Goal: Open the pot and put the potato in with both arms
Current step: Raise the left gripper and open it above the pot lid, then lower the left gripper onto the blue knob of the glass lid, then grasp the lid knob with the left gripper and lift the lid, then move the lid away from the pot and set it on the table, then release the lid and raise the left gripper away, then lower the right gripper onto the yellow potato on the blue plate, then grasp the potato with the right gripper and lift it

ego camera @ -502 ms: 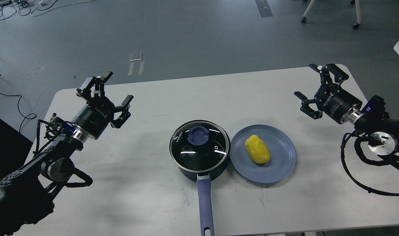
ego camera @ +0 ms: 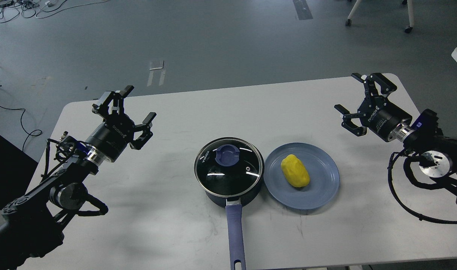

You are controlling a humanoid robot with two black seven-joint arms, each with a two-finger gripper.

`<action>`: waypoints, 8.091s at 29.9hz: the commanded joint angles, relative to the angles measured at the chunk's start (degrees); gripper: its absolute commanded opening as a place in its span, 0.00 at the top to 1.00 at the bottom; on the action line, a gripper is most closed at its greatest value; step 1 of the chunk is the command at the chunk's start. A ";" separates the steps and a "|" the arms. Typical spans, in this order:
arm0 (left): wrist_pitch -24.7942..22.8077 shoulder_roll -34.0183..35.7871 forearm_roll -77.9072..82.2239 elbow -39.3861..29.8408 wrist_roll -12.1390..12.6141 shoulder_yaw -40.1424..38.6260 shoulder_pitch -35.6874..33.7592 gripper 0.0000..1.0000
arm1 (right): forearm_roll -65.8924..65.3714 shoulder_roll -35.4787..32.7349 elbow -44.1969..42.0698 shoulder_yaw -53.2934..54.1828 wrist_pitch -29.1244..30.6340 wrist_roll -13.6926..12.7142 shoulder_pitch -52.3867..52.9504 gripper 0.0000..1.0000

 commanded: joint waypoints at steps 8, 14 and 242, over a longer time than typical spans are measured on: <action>0.00 3.32 1.35 -0.97 0.00 -0.62 -3.94 0.02 | -0.26 0.08 0.00 -0.32 0.00 0.00 0.60 0.00; 0.00 7.28 19.41 -12.64 0.00 -1.14 -9.66 0.02 | -0.35 0.08 0.00 -0.67 0.00 0.00 0.60 0.00; 0.00 26.18 -7.25 -15.83 0.00 9.67 -16.79 0.02 | -65.30 19.60 10.55 -65.09 -3.22 0.00 45.24 0.63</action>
